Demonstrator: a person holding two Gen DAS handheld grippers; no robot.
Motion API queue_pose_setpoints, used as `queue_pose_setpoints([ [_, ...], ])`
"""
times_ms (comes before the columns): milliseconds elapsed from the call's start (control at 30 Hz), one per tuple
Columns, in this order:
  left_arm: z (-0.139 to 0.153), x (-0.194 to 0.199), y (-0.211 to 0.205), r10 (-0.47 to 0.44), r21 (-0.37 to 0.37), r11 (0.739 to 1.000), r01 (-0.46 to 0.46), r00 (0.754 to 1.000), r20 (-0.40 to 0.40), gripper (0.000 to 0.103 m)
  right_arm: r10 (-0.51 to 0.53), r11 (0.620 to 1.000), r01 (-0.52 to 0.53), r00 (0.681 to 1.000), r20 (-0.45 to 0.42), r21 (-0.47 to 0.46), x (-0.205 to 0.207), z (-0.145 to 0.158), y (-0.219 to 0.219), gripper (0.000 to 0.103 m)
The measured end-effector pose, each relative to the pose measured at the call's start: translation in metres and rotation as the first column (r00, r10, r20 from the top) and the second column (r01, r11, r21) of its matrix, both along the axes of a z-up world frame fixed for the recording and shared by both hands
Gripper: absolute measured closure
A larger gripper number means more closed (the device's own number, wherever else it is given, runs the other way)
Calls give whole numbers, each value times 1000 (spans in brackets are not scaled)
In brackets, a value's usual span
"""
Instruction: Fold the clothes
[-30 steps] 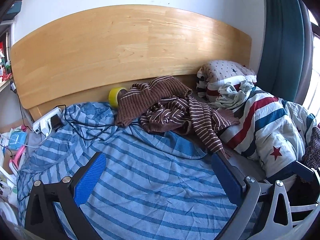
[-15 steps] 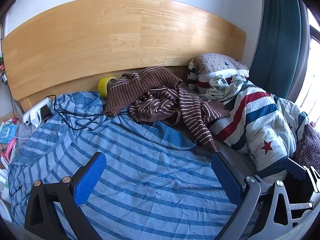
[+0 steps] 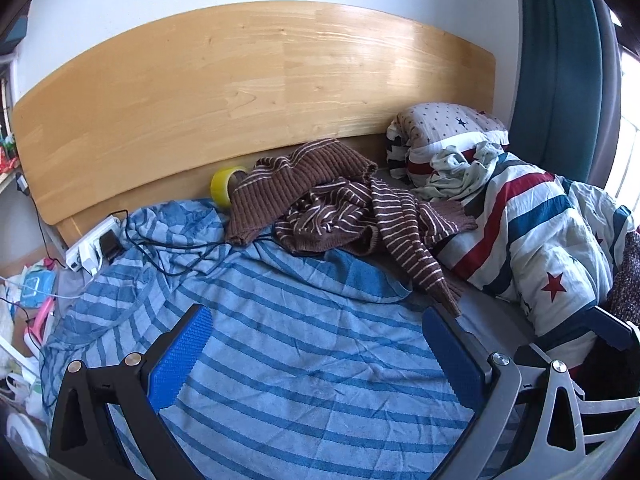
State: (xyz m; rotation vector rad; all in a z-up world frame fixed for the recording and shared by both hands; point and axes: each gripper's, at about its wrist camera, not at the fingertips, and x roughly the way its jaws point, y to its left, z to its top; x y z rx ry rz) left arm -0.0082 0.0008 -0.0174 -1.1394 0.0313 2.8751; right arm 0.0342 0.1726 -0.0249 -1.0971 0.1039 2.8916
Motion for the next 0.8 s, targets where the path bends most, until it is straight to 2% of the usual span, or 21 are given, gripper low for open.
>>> queue_pose_setpoints([
  [67, -6, -3, -4, 38, 14, 999, -39, 999, 37, 0, 3, 1000, -3, 1000, 0, 1, 0, 0, -1, 0],
  [167, -9, -5, -7, 42, 24, 999, -43, 998, 40, 2, 4, 1000, -4, 1000, -1, 5, -1, 0, -1, 0],
  [233, -10, -6, -9, 42, 30, 999, -43, 998, 40, 8, 4, 1000, -4, 1000, 0, 9, -1, -1, 0, 0],
  [400, -15, -8, -13, 42, 46, 998, -44, 998, 41, 10, -2, 1000, 2, 1000, 8, 4, -4, -5, 2, 0],
  [467, -15, -10, -14, 34, 49, 998, -36, 999, 41, 20, -5, 1000, 5, 1000, 13, -1, -5, -6, 2, 0],
  [533, -15, -13, -12, 21, 47, 999, -23, 999, 49, 38, -8, 1000, 8, 1000, 17, -4, -6, -7, 3, 0],
  [600, -15, -17, -10, 17, 41, 999, -19, 998, 52, 49, -8, 1000, 8, 1000, 12, 1, -6, -8, 3, 0],
  [700, -15, -24, -10, 39, 36, 999, -41, 998, 43, 54, -8, 1000, 8, 1000, 6, 13, -6, -9, 3, 0],
  [733, -16, -26, -10, 45, 37, 998, -47, 998, 38, 59, -9, 1000, 9, 1000, 7, 18, -7, -10, 3, 0],
  [800, -17, -31, -9, 48, 37, 998, -49, 998, 33, 61, -11, 1000, 11, 1000, 10, 23, -10, -13, 5, 0],
])
